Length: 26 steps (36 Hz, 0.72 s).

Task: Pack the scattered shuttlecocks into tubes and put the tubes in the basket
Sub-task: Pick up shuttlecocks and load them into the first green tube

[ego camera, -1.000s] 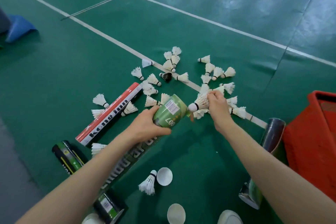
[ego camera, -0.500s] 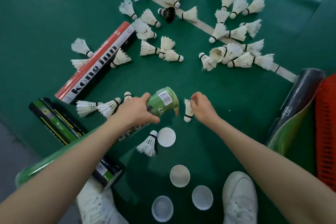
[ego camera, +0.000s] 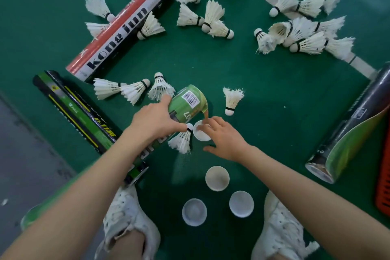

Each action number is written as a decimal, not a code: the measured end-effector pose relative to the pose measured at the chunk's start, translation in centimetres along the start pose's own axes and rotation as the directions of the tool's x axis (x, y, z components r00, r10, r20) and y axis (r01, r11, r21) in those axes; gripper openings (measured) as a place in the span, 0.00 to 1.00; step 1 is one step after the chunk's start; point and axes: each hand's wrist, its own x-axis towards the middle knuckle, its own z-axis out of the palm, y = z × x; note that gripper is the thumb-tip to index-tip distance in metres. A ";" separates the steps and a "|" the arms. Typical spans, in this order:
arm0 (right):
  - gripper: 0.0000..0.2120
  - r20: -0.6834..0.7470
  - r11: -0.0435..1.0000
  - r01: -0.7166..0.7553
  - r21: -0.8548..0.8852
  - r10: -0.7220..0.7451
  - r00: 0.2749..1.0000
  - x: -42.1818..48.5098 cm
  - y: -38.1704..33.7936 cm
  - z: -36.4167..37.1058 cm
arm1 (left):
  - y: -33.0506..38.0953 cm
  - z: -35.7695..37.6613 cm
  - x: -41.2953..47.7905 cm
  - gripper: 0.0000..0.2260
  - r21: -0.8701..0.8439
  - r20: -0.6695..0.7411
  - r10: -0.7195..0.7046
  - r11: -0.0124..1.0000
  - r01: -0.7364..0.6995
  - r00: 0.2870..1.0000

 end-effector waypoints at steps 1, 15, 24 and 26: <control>0.26 -0.022 1.000 0.005 -0.014 -0.006 1.000 0.0 0.1 0.4 | 0.1 0.1 0.0 0.29 -0.001 0.005 0.002 1.000 -0.002 1.000; 0.10 -0.527 0.815 -0.034 0.578 0.405 0.747 -1.4 -0.1 -3.7 | 0.1 -0.8 0.0 0.29 -0.097 -0.032 0.001 0.995 -0.004 0.999; 0.09 -0.275 0.277 0.110 0.954 0.675 0.685 0.5 0.2 -9.4 | 2.5 -1.6 -0.9 0.24 -0.111 -0.073 0.105 0.987 -0.113 0.992; 0.08 -0.246 0.188 0.163 0.968 0.616 0.748 0.7 -0.1 -10.0 | 3.1 -1.6 -1.1 0.24 -0.121 -0.075 0.135 0.982 -0.143 0.988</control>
